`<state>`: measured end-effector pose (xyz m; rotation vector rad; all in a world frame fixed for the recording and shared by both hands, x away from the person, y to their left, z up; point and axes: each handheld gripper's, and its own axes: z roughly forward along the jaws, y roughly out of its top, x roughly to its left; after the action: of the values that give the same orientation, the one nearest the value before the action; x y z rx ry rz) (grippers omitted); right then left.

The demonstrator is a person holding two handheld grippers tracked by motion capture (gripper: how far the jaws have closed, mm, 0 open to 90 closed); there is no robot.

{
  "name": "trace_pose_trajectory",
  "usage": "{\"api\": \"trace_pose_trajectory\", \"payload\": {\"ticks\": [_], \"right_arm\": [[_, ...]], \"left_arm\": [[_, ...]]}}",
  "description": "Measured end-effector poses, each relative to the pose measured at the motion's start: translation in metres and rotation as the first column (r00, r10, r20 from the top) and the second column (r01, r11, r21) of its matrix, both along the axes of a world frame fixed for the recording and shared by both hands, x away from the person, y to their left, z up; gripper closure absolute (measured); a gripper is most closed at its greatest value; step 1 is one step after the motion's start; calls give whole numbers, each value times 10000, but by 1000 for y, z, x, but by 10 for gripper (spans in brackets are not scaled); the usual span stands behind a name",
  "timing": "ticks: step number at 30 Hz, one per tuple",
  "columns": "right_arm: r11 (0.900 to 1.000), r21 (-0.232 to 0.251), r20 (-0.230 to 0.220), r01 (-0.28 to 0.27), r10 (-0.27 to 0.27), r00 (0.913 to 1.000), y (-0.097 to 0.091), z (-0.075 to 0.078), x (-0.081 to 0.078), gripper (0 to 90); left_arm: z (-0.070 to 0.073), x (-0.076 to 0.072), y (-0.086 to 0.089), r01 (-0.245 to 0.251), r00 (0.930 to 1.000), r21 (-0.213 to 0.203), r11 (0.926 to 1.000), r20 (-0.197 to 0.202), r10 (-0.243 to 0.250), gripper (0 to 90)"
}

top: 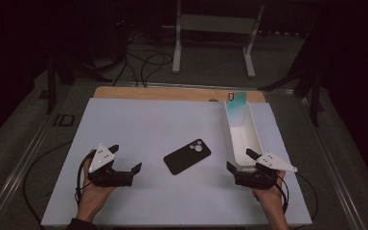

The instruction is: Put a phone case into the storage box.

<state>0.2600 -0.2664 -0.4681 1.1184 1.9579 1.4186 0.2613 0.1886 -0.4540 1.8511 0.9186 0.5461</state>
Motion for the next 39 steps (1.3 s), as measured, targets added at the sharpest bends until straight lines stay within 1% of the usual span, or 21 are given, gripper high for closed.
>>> {"api": "trace_pose_trajectory", "payload": {"ticks": [5,11,13,18,19,24,31,32,39], "right_arm": [[10000,89,-24,24,-23,10000,-3,1,-1,77],[9998,162,-26,84,-83,10000,-6,1,0,77],[9998,218,-59,10,-9,10000,-6,2,0,77],[9998,188,-83,-37,38,10000,-5,2,0,77],[9998,188,-83,-37,38,10000,-5,2,0,77],[9998,193,-123,-27,29,9999,-6,3,0,77],[9998,198,-139,-9,12,9999,-6,4,1,77],[9998,188,-146,-4,7,9999,-6,4,1,77],[9998,196,-121,-4,7,9999,-6,4,1,77]], "left_arm": [[-1,11,-18,374,9991,401,9985,-216,-365,0],[-2,24,-37,766,9959,577,9954,-524,-736,0],[-2,28,-43,895,9945,623,9940,-598,-857,0],[-2,38,-55,1191,9901,697,9904,-823,-1133,0],[-2,38,-55,1191,9901,697,9904,-823,-1133,0],[-6,48,-65,1433,9850,772,9867,-1076,-1346,0],[-14,58,-77,1650,9787,1021,9810,-1401,-1501,0],[-15,59,-79,1649,9781,993,9813,-1444,-1497,0],[-20,67,-92,1981,9682,1343,9709,-1811,-1725,0]]}}
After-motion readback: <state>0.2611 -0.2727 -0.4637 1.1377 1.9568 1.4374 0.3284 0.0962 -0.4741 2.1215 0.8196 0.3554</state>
